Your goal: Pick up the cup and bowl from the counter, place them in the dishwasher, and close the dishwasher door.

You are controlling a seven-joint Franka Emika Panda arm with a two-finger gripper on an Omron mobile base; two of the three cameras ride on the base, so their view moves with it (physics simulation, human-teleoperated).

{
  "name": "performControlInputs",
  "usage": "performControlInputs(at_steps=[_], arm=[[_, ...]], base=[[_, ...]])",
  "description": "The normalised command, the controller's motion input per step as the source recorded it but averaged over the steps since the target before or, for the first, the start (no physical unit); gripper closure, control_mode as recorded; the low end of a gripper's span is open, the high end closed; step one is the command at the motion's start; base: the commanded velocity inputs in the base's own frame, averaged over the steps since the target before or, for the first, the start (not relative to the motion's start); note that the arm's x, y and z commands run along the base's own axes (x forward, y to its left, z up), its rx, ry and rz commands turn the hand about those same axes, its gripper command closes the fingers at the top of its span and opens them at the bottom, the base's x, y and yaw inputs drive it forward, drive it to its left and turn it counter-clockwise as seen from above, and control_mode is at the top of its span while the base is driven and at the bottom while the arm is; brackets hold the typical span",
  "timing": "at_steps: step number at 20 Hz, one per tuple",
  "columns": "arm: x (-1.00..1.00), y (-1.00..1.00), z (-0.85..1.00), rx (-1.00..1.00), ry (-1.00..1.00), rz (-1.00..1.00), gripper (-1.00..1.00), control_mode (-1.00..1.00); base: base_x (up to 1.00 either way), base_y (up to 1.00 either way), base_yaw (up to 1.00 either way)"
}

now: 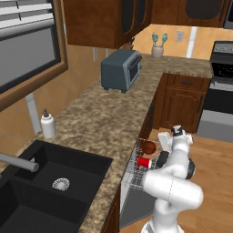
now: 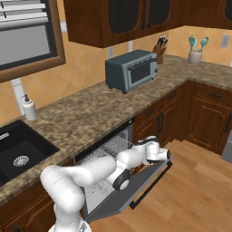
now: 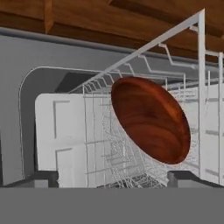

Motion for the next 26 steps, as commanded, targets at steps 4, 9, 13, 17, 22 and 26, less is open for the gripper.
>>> performControlInputs(at_steps=[4,9,13,17,22,26], arm=[[-0.99,1.00,-0.06,0.00,-0.56,-0.32,-1.00,-1.00],[-1.00,1.00,0.00,-0.06,-0.58,-0.25,-1.00,-1.00],[-1.00,0.92,0.14,-0.11,-0.45,-0.24,-1.00,-1.00],[-1.00,0.30,0.86,-0.02,-0.11,-0.22,-1.00,-1.00],[-1.00,0.00,1.00,-0.04,0.01,-0.12,-1.00,-1.00],[-1.00,-0.05,0.64,-0.02,0.06,-0.18,-1.00,-1.00]], base=[[0.00,0.00,0.00],[0.00,0.00,0.00],[0.00,0.00,0.00],[0.00,0.00,0.00],[0.00,0.00,0.00],[0.00,0.00,0.00]])
